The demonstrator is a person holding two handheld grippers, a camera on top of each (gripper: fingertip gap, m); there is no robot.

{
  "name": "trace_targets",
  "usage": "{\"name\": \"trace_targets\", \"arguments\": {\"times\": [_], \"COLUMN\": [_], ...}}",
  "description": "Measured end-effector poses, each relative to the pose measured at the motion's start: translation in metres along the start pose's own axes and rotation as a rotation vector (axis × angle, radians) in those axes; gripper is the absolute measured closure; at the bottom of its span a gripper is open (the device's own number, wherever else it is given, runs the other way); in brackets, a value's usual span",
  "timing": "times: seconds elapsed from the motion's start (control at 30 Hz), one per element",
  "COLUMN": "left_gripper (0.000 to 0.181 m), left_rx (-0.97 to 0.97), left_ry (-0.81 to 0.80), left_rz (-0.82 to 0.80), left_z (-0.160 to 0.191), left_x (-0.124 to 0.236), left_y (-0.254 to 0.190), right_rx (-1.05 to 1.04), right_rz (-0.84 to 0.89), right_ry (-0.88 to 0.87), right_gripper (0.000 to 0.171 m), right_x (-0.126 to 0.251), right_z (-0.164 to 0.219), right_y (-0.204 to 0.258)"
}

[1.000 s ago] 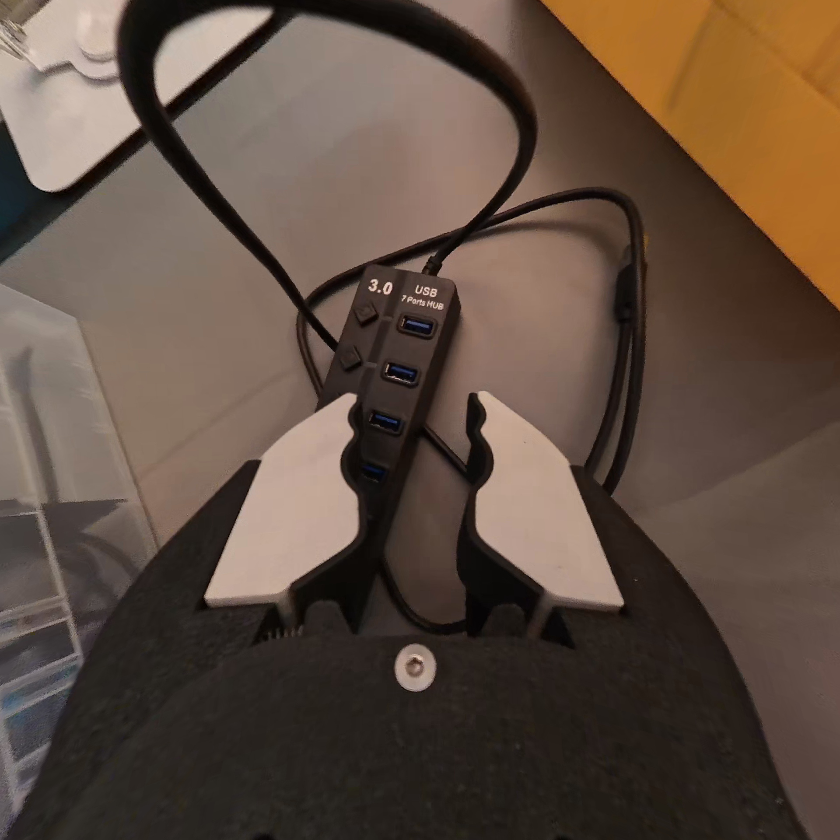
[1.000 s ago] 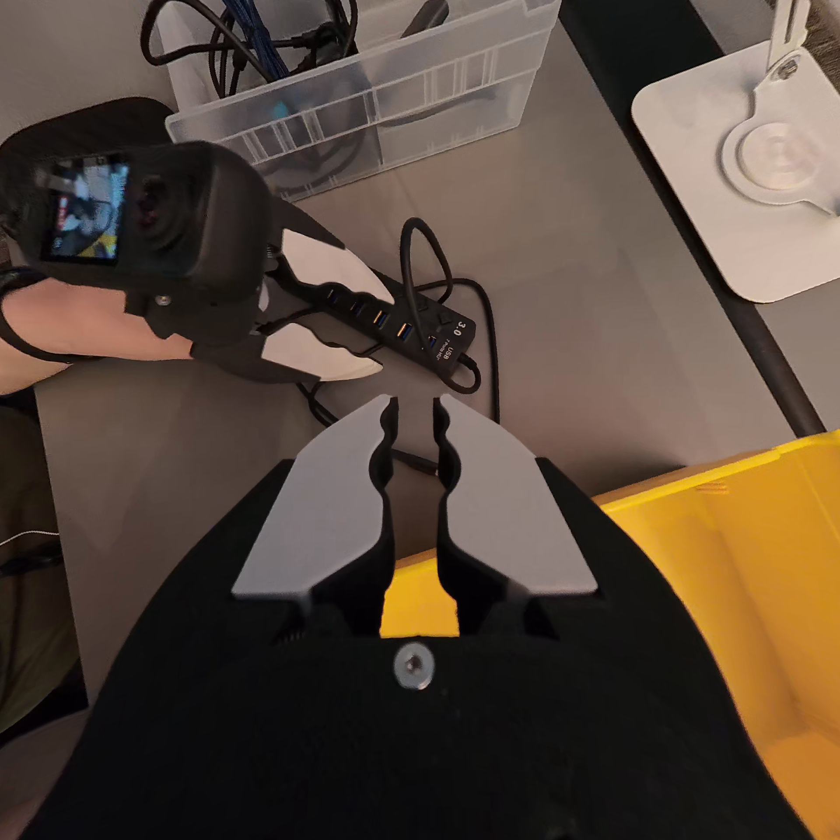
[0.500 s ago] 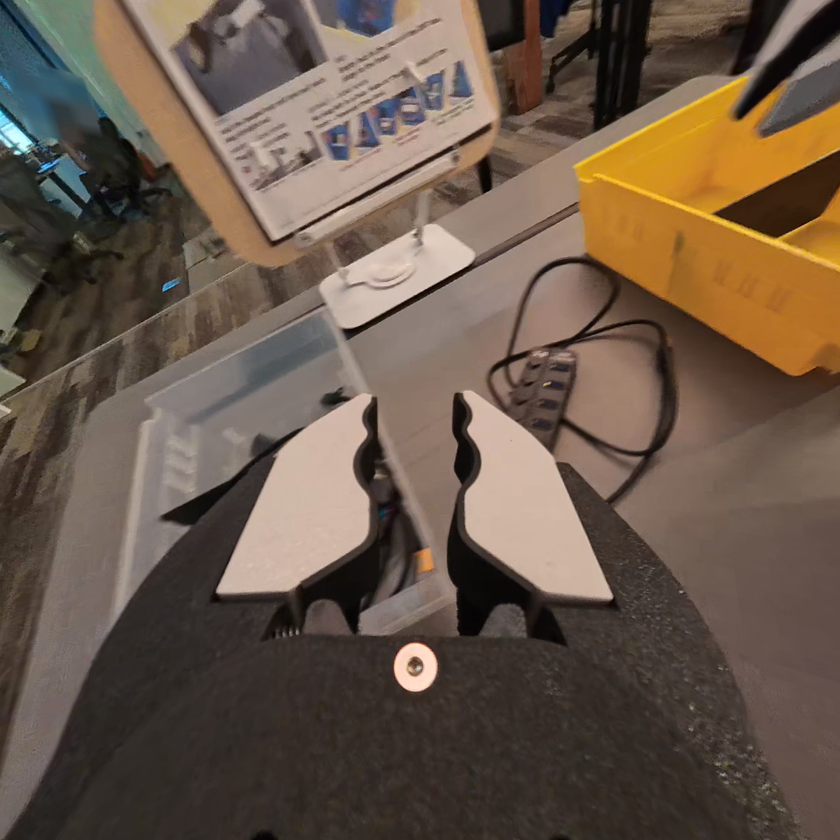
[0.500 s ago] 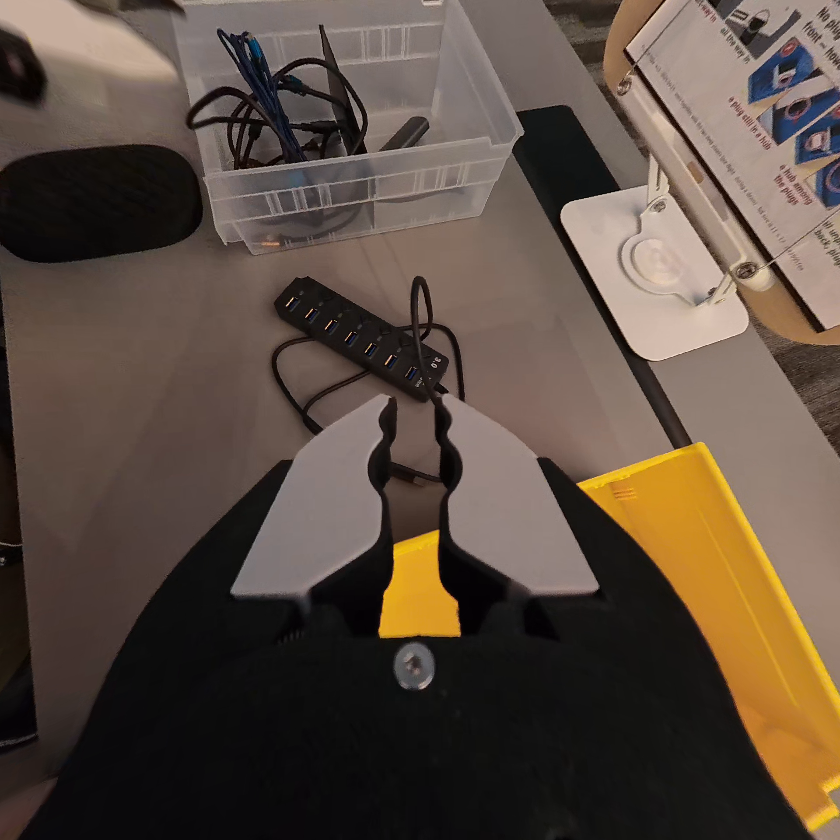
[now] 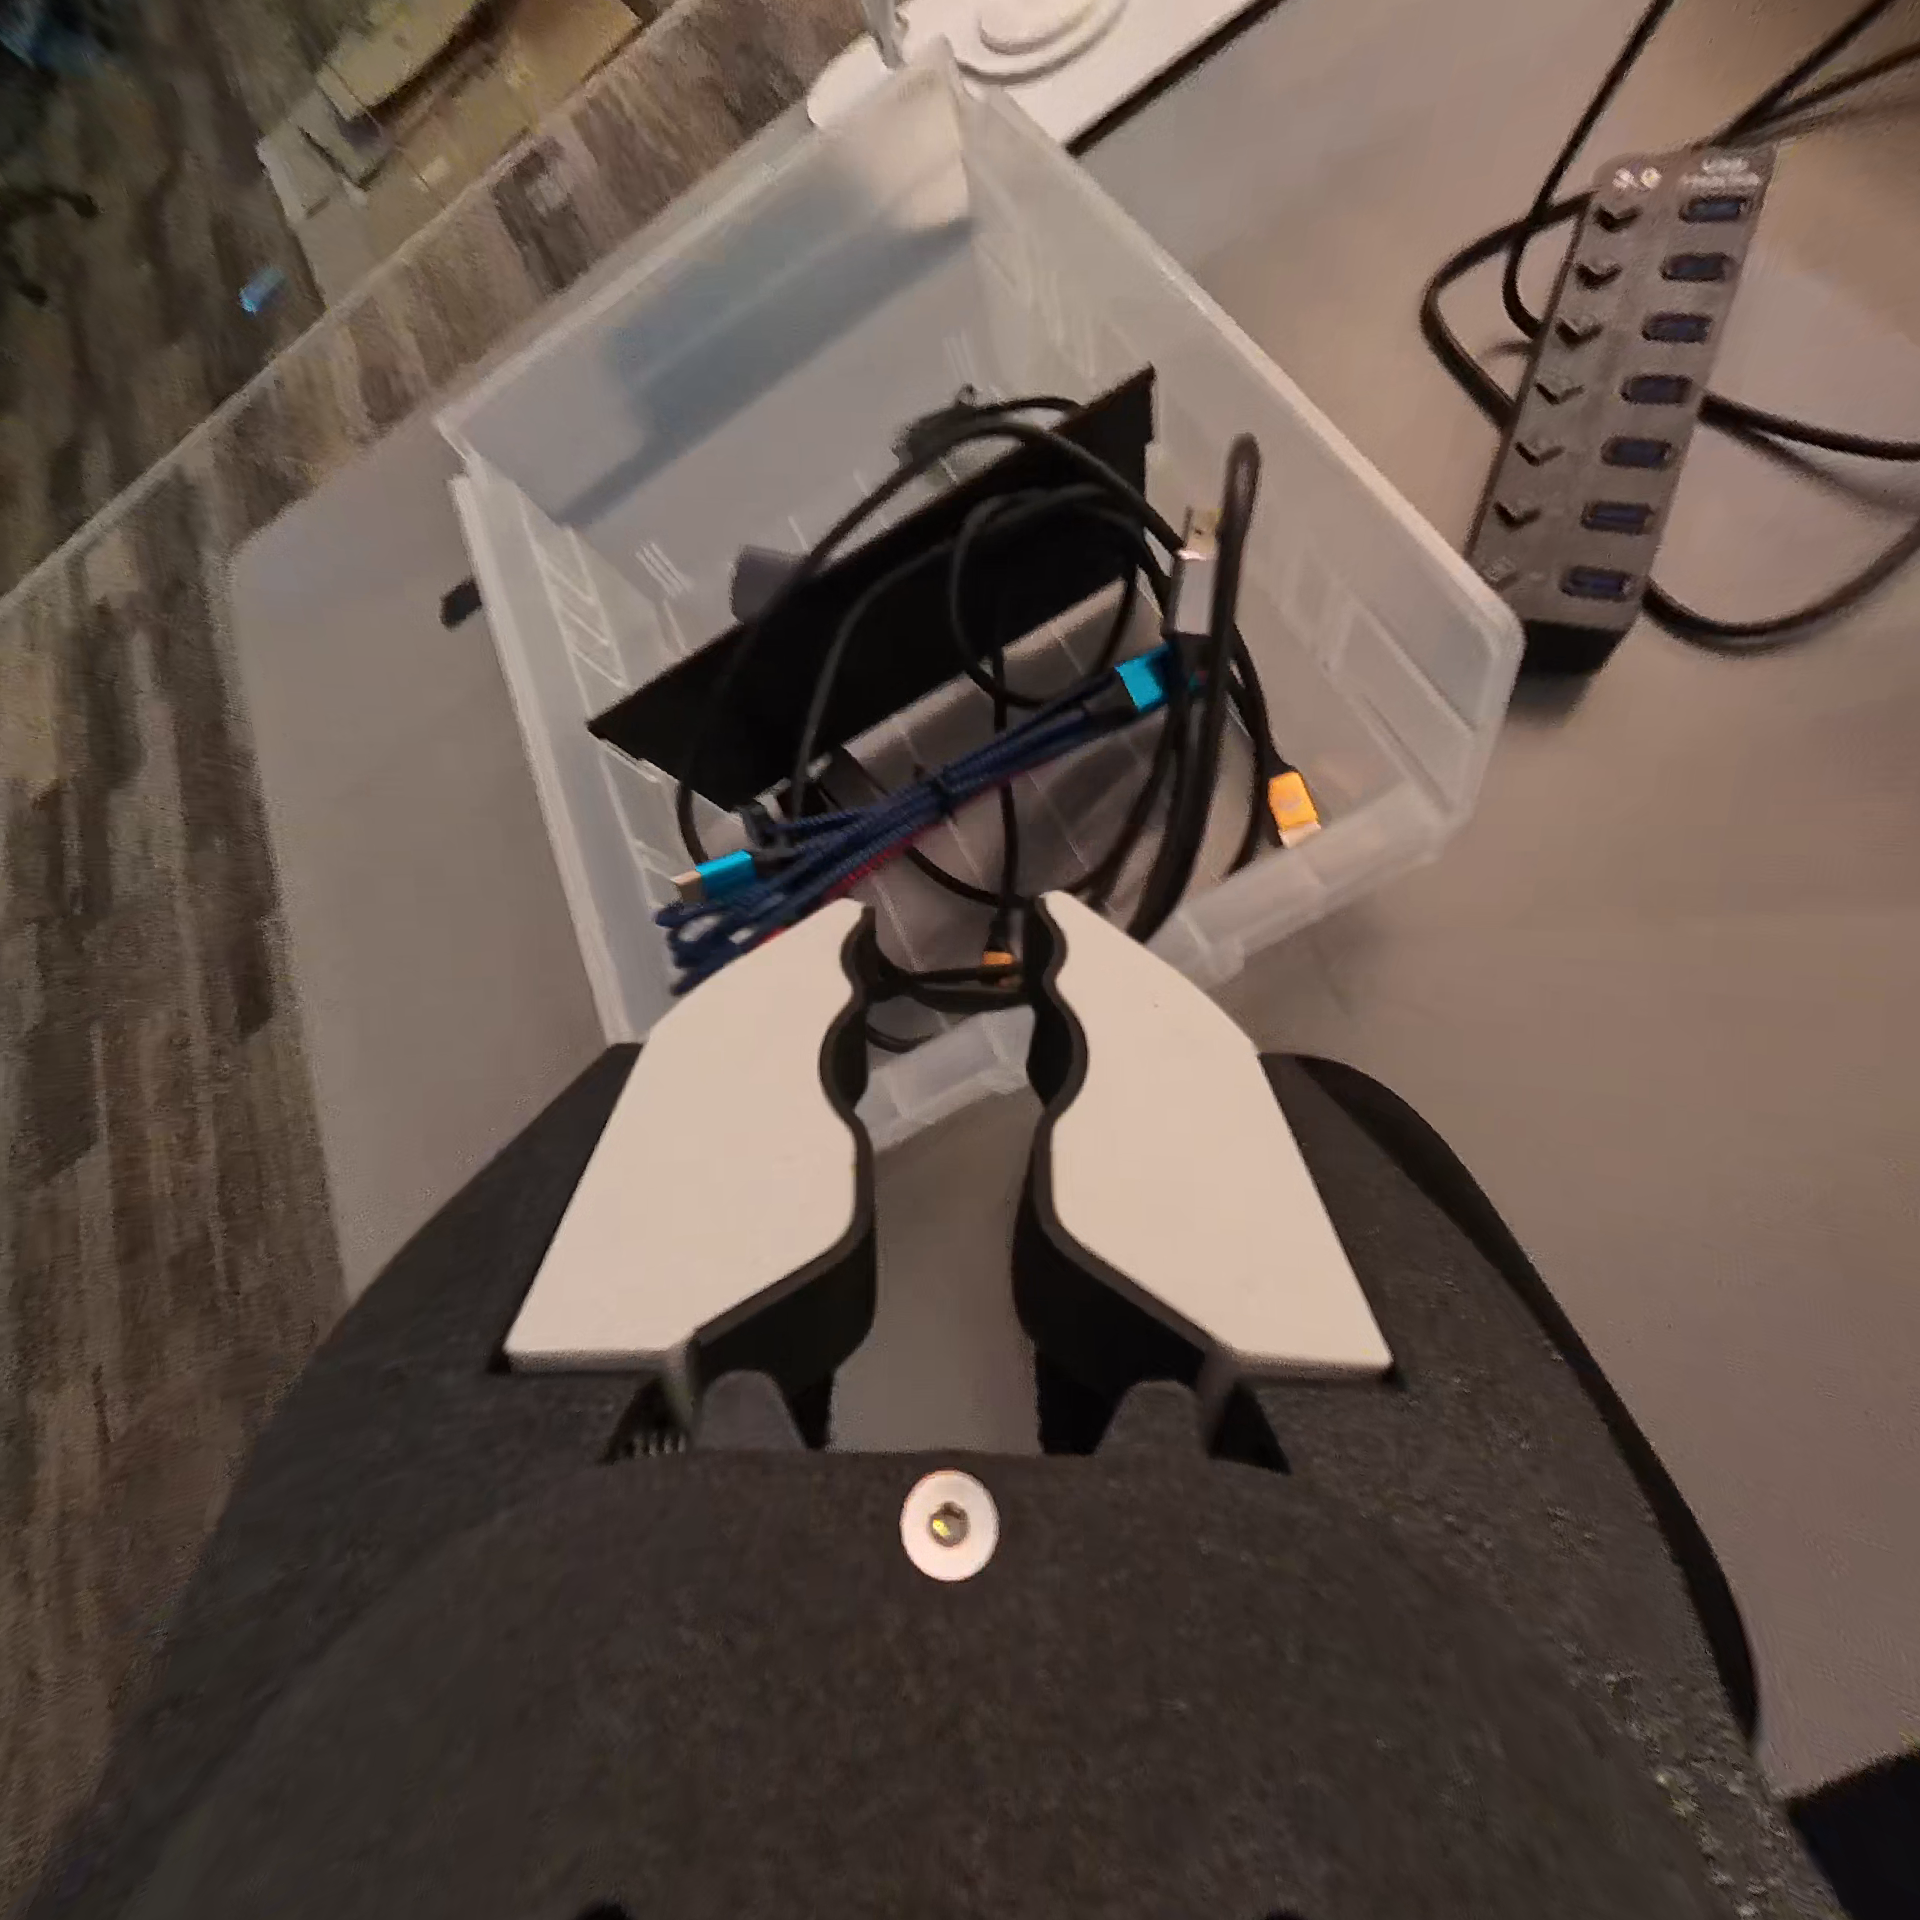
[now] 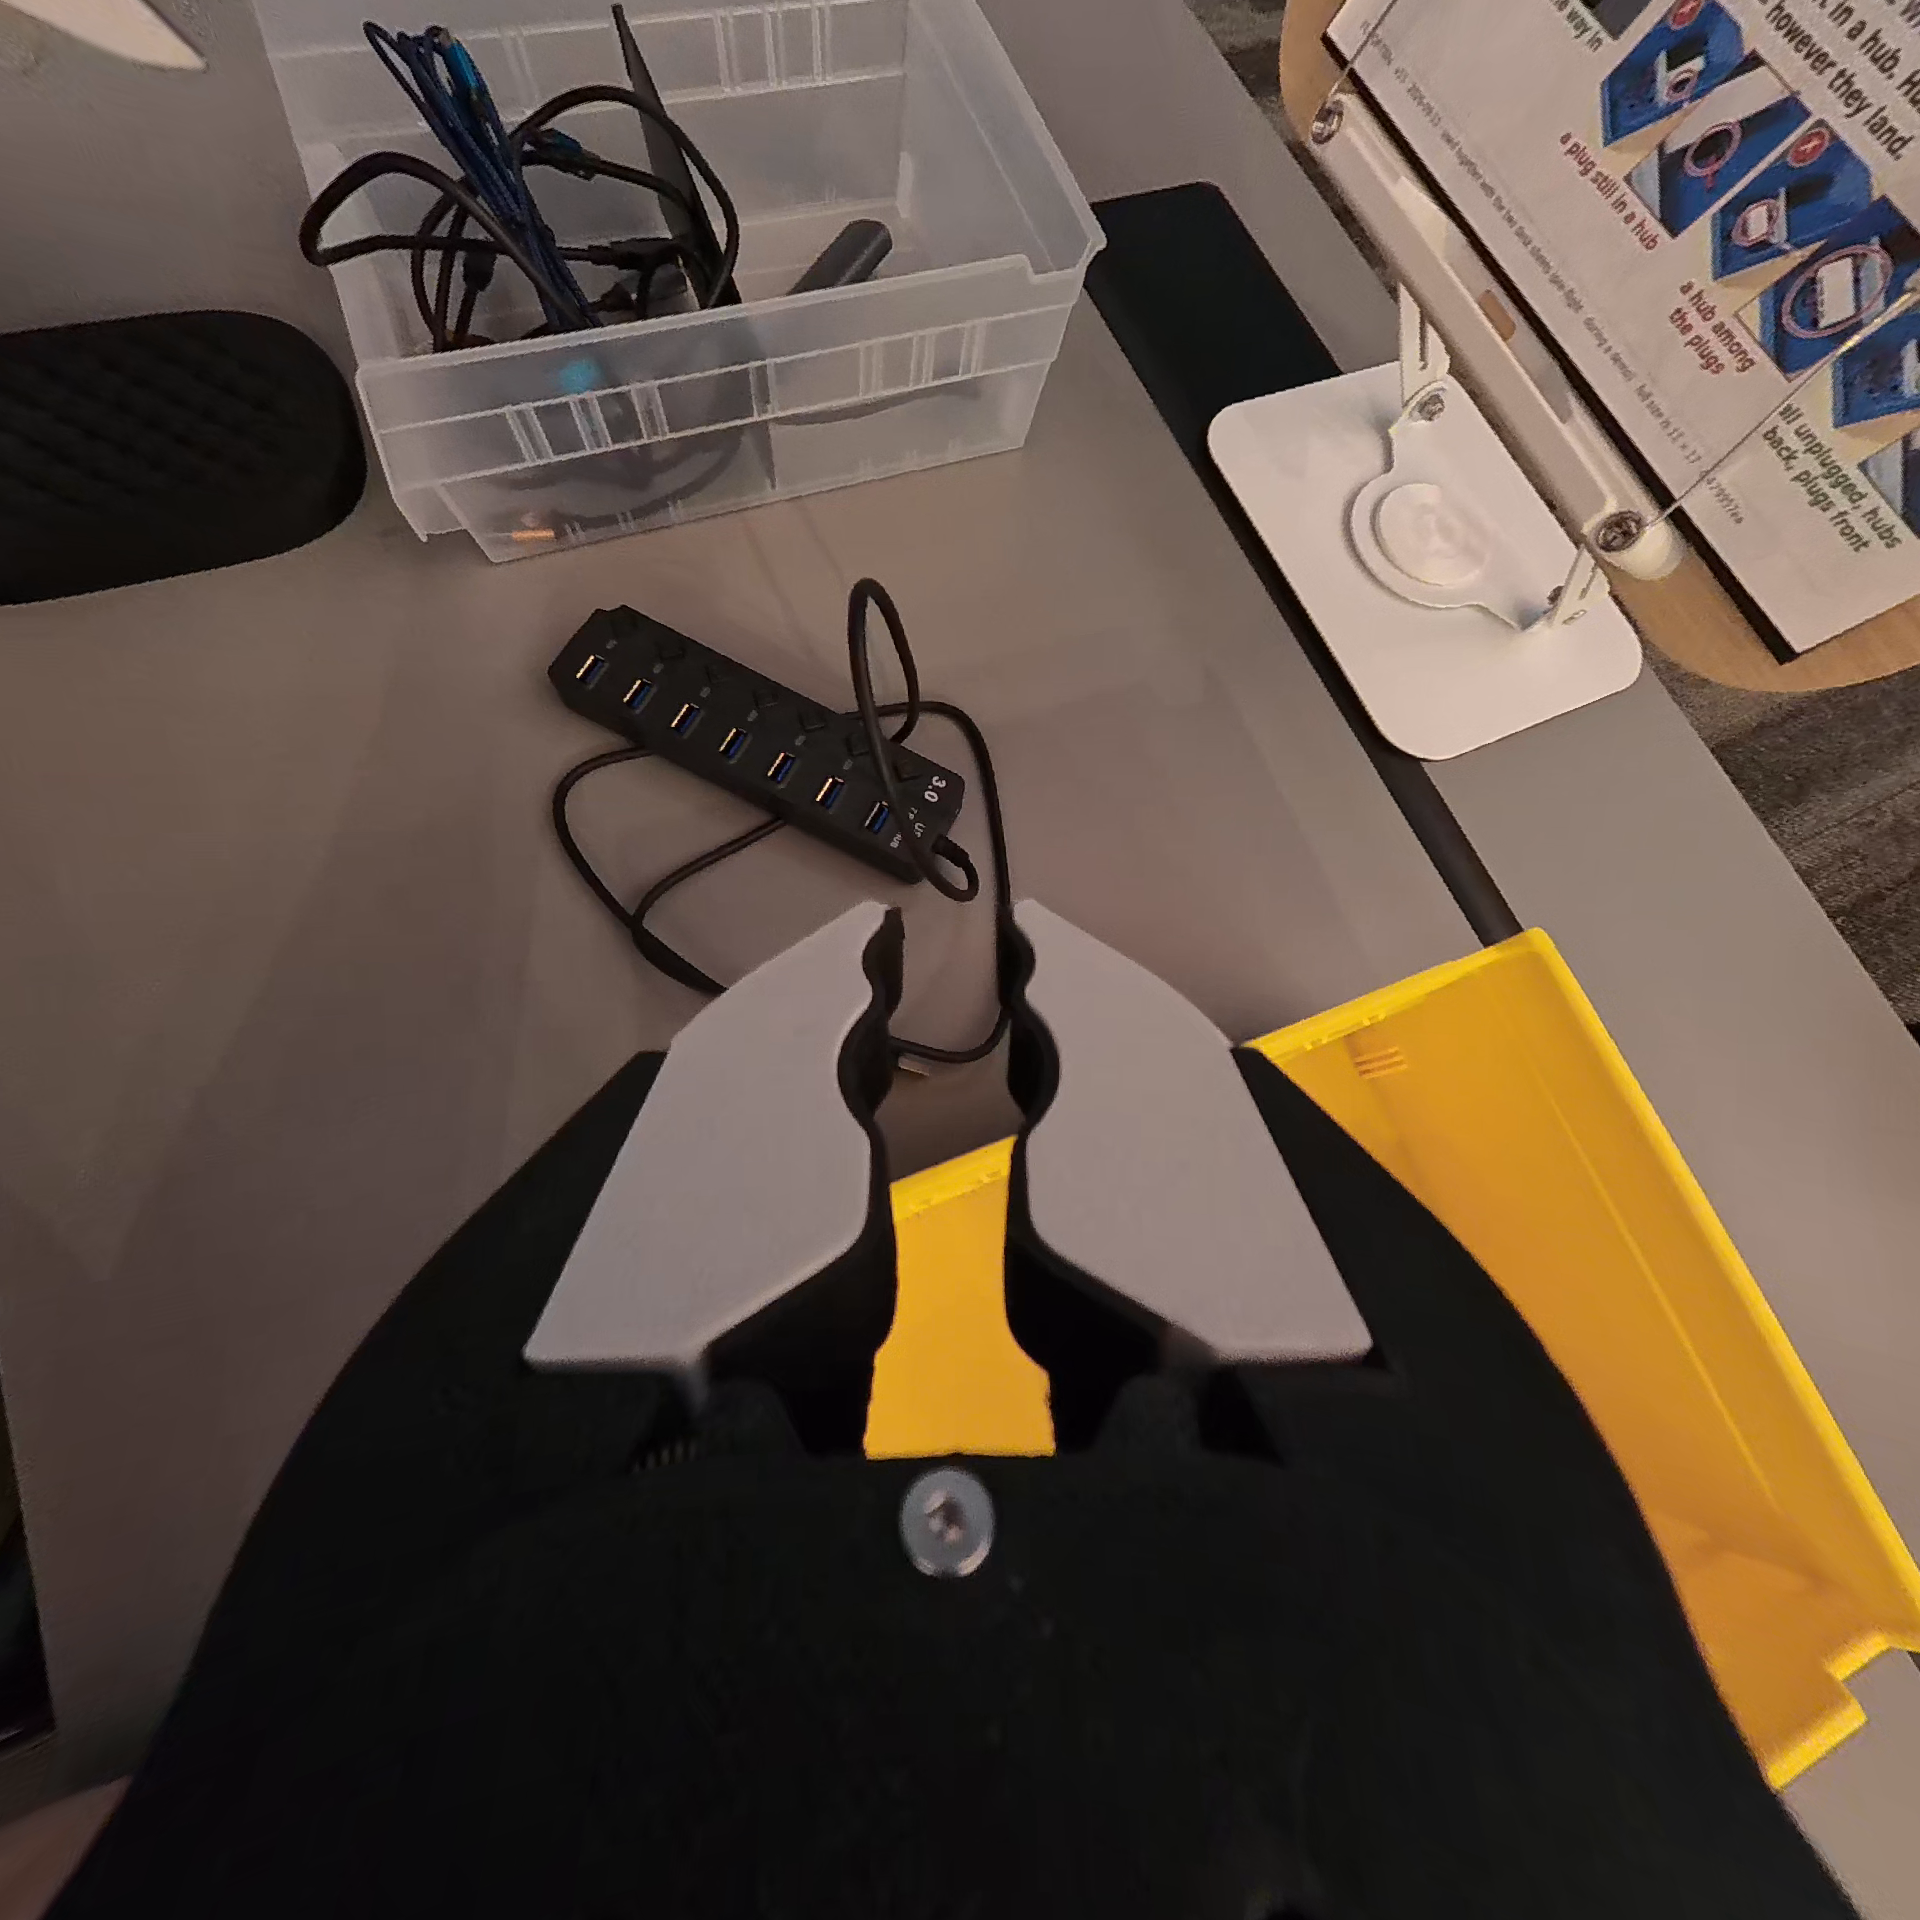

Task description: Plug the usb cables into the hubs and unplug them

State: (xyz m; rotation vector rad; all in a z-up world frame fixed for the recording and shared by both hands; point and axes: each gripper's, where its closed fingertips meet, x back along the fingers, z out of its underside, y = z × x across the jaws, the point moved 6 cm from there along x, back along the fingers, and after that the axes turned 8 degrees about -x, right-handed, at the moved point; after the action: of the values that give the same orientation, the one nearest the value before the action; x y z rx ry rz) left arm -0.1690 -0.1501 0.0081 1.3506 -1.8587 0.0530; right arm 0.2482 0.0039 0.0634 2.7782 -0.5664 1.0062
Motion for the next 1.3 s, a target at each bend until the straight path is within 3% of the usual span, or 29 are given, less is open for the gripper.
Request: {"name": "trace_targets", "arguments": {"times": [0.27, 0.43, 0.57, 0.8, 1.3], "left_gripper": [0.165, 0.167, 0.173, 0.163, 0.161], "left_rx": [0.023, -0.097, -0.108, -0.249, -0.319], "left_ry": [-0.011, 0.052, 0.097, 0.253, 0.401], "left_rz": [0.277, 0.146, 0.189, 0.063, 0.109], "left_z": [0.004, -0.006, -0.016, -0.023, -0.026], "left_x": [-0.014, -0.042, -0.058, -0.089, -0.118], "left_y": [-0.058, -0.065, -0.069, -0.055, -0.053], "right_rx": [-0.032, -0.026, -0.014, -0.027, -0.026], "right_rz": [0.022, 0.023, 0.029, 0.039, 0.041], "right_ry": [0.034, 0.062, 0.091, 0.111, 0.113], "right_gripper": [0.153, 0.153, 0.151, 0.151, 0.151], "right_x": [-0.006, -0.012, -0.016, -0.021, -0.018], "right_z": [0.007, 0.009, 0.012, 0.015, 0.017], "right_y": [-0.010, -0.010, -0.010, -0.015, -0.016]}}
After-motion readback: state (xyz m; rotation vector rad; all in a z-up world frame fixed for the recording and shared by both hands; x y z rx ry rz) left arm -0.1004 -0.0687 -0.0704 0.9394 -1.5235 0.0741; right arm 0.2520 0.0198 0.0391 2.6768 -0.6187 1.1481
